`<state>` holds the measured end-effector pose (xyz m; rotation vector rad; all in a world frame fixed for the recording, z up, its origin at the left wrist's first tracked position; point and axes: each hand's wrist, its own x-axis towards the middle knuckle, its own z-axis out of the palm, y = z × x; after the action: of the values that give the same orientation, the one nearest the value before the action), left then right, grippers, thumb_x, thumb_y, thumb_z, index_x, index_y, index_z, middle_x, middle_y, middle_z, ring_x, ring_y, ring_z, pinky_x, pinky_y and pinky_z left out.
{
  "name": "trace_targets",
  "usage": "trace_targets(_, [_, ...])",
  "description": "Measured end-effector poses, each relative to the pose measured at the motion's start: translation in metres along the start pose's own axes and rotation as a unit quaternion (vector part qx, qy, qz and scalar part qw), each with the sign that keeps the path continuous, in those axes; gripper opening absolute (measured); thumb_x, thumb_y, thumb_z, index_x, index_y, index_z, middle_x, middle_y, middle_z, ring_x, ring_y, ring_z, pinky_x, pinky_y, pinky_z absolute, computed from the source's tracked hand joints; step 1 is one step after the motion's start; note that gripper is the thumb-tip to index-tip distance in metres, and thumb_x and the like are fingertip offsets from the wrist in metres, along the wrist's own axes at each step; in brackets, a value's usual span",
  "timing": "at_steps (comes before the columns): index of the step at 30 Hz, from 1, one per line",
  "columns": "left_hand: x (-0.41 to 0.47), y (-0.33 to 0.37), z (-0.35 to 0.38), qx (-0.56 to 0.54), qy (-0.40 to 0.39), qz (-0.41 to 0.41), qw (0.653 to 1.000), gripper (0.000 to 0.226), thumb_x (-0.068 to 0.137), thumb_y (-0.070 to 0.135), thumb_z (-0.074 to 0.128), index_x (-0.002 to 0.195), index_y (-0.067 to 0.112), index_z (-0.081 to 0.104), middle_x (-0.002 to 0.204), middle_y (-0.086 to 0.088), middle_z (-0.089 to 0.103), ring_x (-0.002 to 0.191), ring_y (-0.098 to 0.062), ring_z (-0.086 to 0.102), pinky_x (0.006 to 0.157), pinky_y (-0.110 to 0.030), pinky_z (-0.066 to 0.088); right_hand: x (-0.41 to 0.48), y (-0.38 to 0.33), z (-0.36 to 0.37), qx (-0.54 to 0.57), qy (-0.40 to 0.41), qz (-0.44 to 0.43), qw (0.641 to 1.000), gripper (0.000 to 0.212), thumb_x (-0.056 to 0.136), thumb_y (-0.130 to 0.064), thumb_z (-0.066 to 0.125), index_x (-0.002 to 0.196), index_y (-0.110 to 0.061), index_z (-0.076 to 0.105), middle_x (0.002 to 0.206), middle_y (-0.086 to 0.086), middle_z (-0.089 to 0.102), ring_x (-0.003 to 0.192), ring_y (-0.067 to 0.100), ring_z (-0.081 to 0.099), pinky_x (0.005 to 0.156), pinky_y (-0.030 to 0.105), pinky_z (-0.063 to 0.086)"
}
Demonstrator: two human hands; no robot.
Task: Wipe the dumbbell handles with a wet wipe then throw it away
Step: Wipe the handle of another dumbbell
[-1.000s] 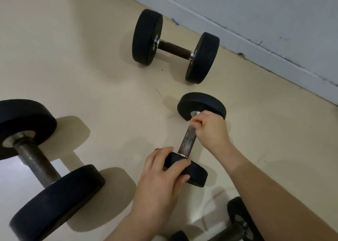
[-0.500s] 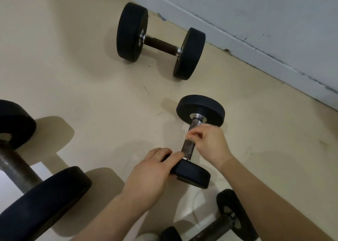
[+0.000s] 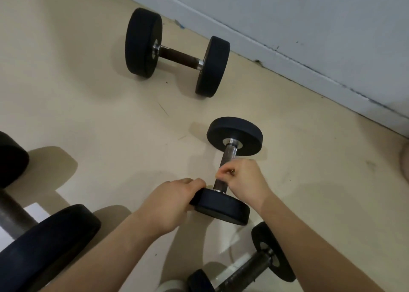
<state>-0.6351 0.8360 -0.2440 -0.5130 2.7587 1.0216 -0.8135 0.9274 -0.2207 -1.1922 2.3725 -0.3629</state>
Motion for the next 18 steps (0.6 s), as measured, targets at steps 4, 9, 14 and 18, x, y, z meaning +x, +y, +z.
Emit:
trace_targets(4, [0.008,0.019,-0.016,0.150,-0.061,0.035,0.986,0.036,0.076,0.001,0.048,0.107,0.019,0.042,0.097,-0.004,0.058,0.080,-0.029,0.057,0.067,-0.039,0.046,0.027,0.016,-0.013,0.002,0.126,0.064,0.990,0.011,0.086,-0.012,0.064,0.082,-0.014,0.075,0.089,-0.001,0.066,0.080,0.015,0.061,0.072,0.022,0.045])
trace_targets(9, [0.027,0.040,-0.056,0.311,-0.075,0.118,0.940,0.034,0.083,0.005,0.047,0.114,0.019,0.044,0.103,-0.002,0.057,0.093,-0.027,0.056,0.063,-0.032,0.033,-0.021,0.016,0.009,0.107,0.052,0.017,0.993,0.008,0.082,-0.011,0.069,0.086,-0.015,0.075,0.084,-0.005,0.069,0.074,0.008,0.063,0.077,0.030,0.054])
trace_targets(14, [0.039,0.033,-0.081,0.255,-0.060,0.137,0.955,0.039,0.079,0.008,0.058,0.112,0.029,0.055,0.103,0.007,0.058,0.102,-0.019,0.052,0.074,-0.034,0.049,0.002,0.025,0.008,0.082,0.248,0.124,0.957,0.011,0.086,-0.008,0.063,0.085,-0.011,0.074,0.087,0.001,0.067,0.082,0.015,0.063,0.080,0.022,0.048])
trace_targets(18, [0.030,0.026,-0.069,0.060,-0.091,-0.024,0.994,0.072,0.079,0.048,0.064,0.140,0.023,0.034,0.141,-0.003,0.037,0.130,-0.022,0.036,0.103,-0.037,0.039,-0.029,-0.002,0.028,0.078,0.110,0.009,0.991,0.015,0.083,-0.004,0.064,0.090,-0.012,0.074,0.088,0.002,0.071,0.080,0.013,0.064,0.085,0.026,0.051])
